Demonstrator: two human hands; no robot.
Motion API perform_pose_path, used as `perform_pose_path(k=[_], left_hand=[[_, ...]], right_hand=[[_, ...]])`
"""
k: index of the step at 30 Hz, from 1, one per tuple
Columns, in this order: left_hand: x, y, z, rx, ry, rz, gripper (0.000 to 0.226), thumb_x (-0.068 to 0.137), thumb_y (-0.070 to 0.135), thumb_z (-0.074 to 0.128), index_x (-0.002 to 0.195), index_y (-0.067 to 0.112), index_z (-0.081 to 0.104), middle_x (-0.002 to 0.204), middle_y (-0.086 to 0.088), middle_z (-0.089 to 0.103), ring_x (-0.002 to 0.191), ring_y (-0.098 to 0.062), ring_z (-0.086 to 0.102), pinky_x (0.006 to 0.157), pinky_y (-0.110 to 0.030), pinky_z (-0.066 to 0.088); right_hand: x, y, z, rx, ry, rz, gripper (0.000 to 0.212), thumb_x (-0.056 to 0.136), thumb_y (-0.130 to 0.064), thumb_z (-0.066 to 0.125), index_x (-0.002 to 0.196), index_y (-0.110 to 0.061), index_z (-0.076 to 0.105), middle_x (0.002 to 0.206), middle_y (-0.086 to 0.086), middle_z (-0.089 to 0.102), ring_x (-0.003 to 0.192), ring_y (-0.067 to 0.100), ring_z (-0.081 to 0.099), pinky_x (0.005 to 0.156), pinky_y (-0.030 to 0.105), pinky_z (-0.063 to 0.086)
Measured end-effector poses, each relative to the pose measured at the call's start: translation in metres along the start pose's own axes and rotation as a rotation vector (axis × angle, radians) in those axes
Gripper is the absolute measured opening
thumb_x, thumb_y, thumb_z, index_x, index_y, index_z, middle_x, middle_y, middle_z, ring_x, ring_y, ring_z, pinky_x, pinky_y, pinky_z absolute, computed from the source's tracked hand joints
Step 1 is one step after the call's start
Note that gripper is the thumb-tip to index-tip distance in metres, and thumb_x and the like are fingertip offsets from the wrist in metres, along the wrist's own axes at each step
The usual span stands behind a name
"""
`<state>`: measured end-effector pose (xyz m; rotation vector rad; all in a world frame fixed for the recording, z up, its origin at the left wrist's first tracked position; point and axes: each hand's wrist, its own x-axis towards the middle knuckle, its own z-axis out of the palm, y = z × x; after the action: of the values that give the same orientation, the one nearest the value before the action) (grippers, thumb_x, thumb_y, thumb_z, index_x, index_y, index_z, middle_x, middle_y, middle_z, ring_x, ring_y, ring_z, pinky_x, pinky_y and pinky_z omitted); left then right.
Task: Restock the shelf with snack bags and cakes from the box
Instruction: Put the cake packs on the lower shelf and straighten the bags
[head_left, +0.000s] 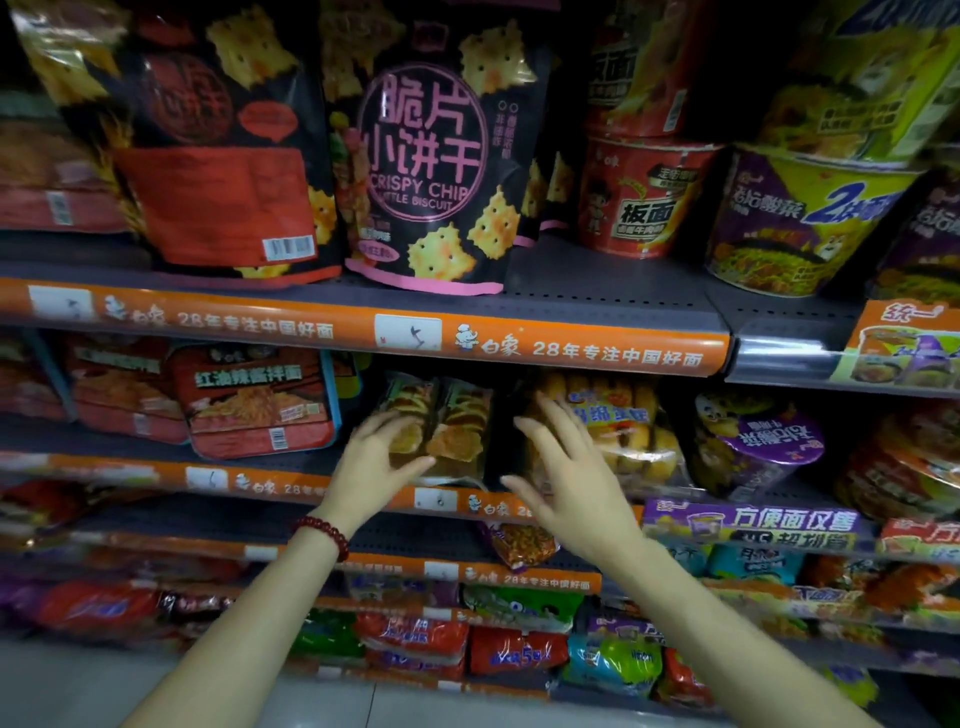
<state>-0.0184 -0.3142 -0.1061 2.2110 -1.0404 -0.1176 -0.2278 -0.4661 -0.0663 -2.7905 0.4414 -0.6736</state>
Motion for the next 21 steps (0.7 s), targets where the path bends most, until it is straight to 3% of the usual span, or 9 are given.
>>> perform_pose_path(k=[4,8,12,16,19,21], left_hand=[[0.000,-0.030,-0.016,-0.059,-0.061,-0.001,0.067,0.078,0.037,0.074,0.138,0.023,0.047,0.150,-0.004,0.032,0.139,-0.023,0.031,0.111,-0.035,0.029],[0.007,-0.054,-0.021,-0.138,-0.143,-0.006,0.068,0.078,0.039,0.074,0.139,0.028,0.045,0.154,-0.004,0.027,0.142,-0.022,0.025,0.112,-0.036,0.027],[0.017,-0.063,-0.019,-0.198,-0.195,0.014,0.069,0.074,0.040,0.077,0.135,0.032,0.047,0.146,-0.002,0.041,0.137,-0.020,0.035,0.112,-0.040,0.034],[0.017,-0.063,-0.015,-0.282,-0.219,0.032,0.068,0.072,0.034,0.081,0.133,0.027,0.051,0.138,0.003,0.052,0.127,-0.013,0.048,0.106,-0.028,0.039],[0.017,-0.063,-0.014,-0.318,-0.193,0.015,0.064,0.072,0.031,0.081,0.130,0.028,0.054,0.133,0.004,0.057,0.123,-0.012,0.052,0.103,-0.027,0.043],[0.017,-0.062,-0.014,-0.336,-0.185,0.002,0.063,0.072,0.031,0.082,0.129,0.027,0.056,0.129,0.004,0.060,0.119,-0.011,0.055,0.099,-0.024,0.046]], right_hand=[[0.014,-0.040,0.045,0.127,-0.049,0.039,0.055,0.093,-0.040,0.054,0.141,-0.017,0.039,0.157,0.004,0.022,0.146,0.020,0.018,0.113,0.030,0.026],[0.029,-0.054,0.082,0.277,-0.057,0.274,0.056,0.090,-0.041,0.059,0.139,-0.020,0.041,0.153,0.002,0.027,0.141,0.021,0.030,0.109,0.031,0.034],[0.036,-0.052,0.096,0.336,-0.010,0.480,0.060,0.084,-0.043,0.067,0.136,-0.022,0.047,0.152,0.004,0.029,0.139,0.023,0.033,0.105,0.031,0.035],[0.038,-0.055,0.098,0.351,-0.063,0.526,0.071,0.076,-0.050,0.072,0.136,-0.022,0.049,0.154,0.005,0.027,0.137,0.022,0.037,0.099,0.026,0.043],[0.038,-0.060,0.101,0.304,-0.090,0.516,0.068,0.079,-0.044,0.072,0.138,-0.020,0.048,0.156,0.008,0.023,0.113,0.025,0.060,0.093,0.031,0.052],[0.040,-0.061,0.101,0.246,-0.092,0.521,0.058,0.086,-0.035,0.068,0.137,-0.019,0.048,0.157,0.010,0.023,0.102,0.027,0.065,0.094,0.035,0.051]])
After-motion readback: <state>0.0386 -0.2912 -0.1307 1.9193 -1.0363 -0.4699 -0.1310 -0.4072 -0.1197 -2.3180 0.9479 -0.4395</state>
